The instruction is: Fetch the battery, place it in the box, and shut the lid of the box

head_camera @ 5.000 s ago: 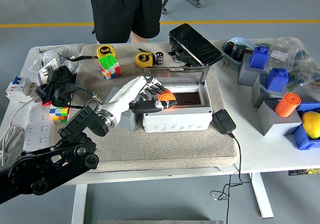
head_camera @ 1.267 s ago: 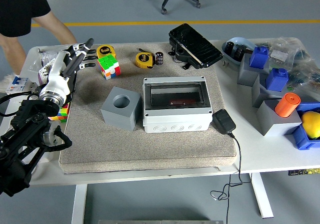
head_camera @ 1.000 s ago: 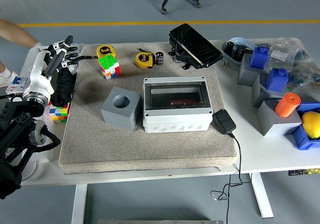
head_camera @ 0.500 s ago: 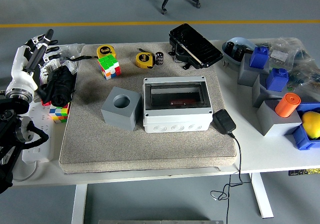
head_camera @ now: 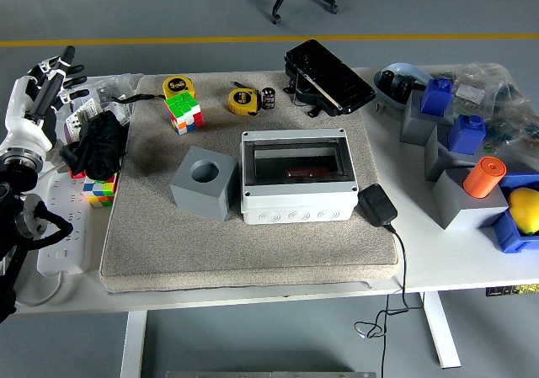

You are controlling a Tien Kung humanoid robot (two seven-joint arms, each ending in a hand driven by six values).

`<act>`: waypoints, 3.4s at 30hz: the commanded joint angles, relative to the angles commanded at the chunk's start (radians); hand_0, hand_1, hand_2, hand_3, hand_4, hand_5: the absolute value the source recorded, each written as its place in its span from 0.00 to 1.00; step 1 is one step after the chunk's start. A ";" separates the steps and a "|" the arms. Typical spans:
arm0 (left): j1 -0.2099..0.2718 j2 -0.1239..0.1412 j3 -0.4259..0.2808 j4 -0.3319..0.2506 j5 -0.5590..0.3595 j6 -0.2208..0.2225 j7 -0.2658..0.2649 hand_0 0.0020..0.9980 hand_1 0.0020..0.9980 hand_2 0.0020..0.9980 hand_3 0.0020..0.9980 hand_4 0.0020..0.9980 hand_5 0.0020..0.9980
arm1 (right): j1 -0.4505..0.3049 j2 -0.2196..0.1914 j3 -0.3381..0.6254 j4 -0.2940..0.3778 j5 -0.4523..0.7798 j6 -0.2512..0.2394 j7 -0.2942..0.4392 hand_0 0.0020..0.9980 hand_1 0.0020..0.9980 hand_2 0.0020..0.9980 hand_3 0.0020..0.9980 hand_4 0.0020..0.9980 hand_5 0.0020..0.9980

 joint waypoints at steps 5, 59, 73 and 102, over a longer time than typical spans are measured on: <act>0.004 -0.001 -0.013 0.002 0.002 -0.009 0.014 0.48 0.60 0.61 0.64 1.00 0.58 | 0.001 0.002 0.002 -0.001 0.002 0.000 -0.001 0.57 0.64 0.67 0.58 0.95 0.49; 0.006 -0.005 -0.063 0.007 -0.023 -0.019 -0.003 0.45 0.58 0.60 0.64 1.00 0.58 | -0.008 0.004 0.014 -0.002 0.002 -0.001 0.000 0.57 0.64 0.67 0.58 0.94 0.48; 0.005 -0.006 -0.062 0.010 -0.025 -0.026 -0.004 0.32 0.58 0.60 0.64 1.00 0.57 | -0.007 0.004 0.011 -0.002 0.005 -0.002 -0.001 0.57 0.64 0.67 0.58 0.94 0.49; 0.005 -0.001 -0.050 0.011 -0.030 -0.039 -0.008 0.32 0.57 0.60 0.64 1.00 0.57 | -0.006 -0.002 -0.001 -0.001 0.008 -0.001 -0.001 0.57 0.64 0.67 0.58 0.94 0.49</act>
